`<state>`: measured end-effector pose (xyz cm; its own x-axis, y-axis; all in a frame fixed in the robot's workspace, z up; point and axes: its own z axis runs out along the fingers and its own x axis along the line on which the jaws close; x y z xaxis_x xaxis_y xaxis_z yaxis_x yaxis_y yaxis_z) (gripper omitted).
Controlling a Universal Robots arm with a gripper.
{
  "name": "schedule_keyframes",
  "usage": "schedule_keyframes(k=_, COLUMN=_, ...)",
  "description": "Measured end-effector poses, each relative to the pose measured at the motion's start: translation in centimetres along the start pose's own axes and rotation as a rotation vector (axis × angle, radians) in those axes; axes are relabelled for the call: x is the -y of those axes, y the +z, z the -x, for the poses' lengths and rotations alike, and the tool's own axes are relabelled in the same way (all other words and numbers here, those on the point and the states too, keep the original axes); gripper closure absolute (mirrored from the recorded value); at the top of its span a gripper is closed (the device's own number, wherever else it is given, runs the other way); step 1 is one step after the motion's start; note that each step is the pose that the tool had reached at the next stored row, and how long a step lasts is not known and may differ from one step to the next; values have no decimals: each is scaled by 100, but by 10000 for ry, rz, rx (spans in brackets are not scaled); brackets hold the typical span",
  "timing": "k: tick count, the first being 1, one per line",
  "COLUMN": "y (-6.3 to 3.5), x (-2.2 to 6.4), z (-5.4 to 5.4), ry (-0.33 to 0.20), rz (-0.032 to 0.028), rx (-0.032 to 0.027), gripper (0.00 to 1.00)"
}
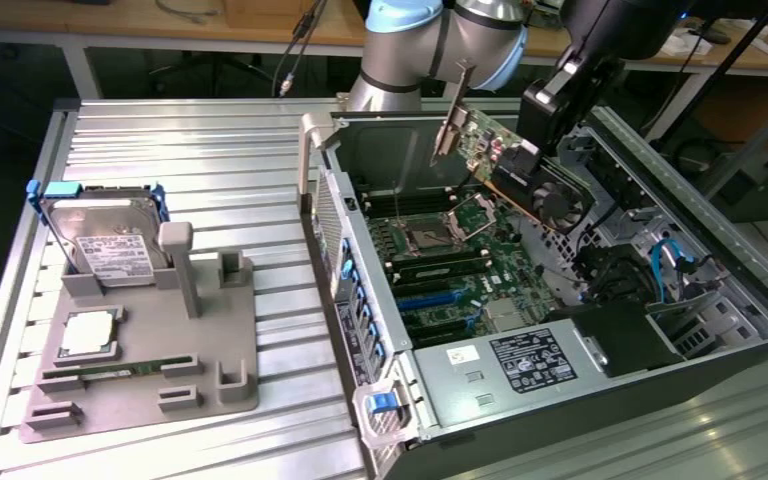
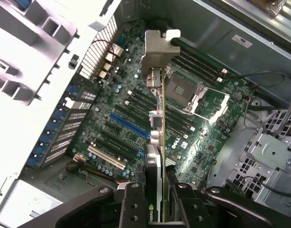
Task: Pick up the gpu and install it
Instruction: 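Insert the gpu into the slot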
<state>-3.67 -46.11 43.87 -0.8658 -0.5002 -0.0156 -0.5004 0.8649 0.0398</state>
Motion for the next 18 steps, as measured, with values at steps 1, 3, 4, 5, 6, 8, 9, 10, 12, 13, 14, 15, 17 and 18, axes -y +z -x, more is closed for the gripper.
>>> schedule_keyframes(k=1, y=0, x=0, z=0, ry=-8, rz=0, rx=-1, gripper=73)
schedule_keyframes(k=3, y=0, x=0, z=0, ry=-26, rz=0, rx=-2, gripper=73)
schedule_keyframes(k=4, y=0, x=0, z=0, ry=-28, rz=0, rx=-2, gripper=73)
schedule_keyframes(k=5, y=0, x=0, z=0, ry=-29, rz=0, rx=-2, gripper=73)
schedule_keyframes(k=6, y=0, x=0, z=0, ry=-29, rz=0, rx=-2, gripper=73)
schedule_keyframes(k=8, y=0, x=0, z=0, ry=-30, rz=0, rx=-2, gripper=73)
schedule_keyframes(k=9, y=0, x=0, z=0, ry=-29, rz=0, rx=-2, gripper=73)
schedule_keyframes(k=10, y=0, x=0, z=0, ry=-30, rz=0, rx=-2, gripper=73)
schedule_keyframes(k=12, y=0, x=0, z=0, ry=-29, rz=0, rx=-2, gripper=73)
schedule_keyframes(k=13, y=0, x=0, z=0, ry=-33, rz=0, rx=-2, gripper=73)
schedule_keyframes(k=14, y=0, x=0, z=0, ry=-40, rz=0, rx=-2, gripper=73)
schedule_keyframes(k=15, y=0, x=0, z=0, ry=-51, rz=0, rx=-3, gripper=73)
schedule_keyframes(k=17, y=0, x=0, z=0, ry=-86, rz=1, rx=-4, gripper=73)
schedule_keyframes(k=18, y=-1, x=0, z=0, ry=-117, rz=1, rx=-6, gripper=73)
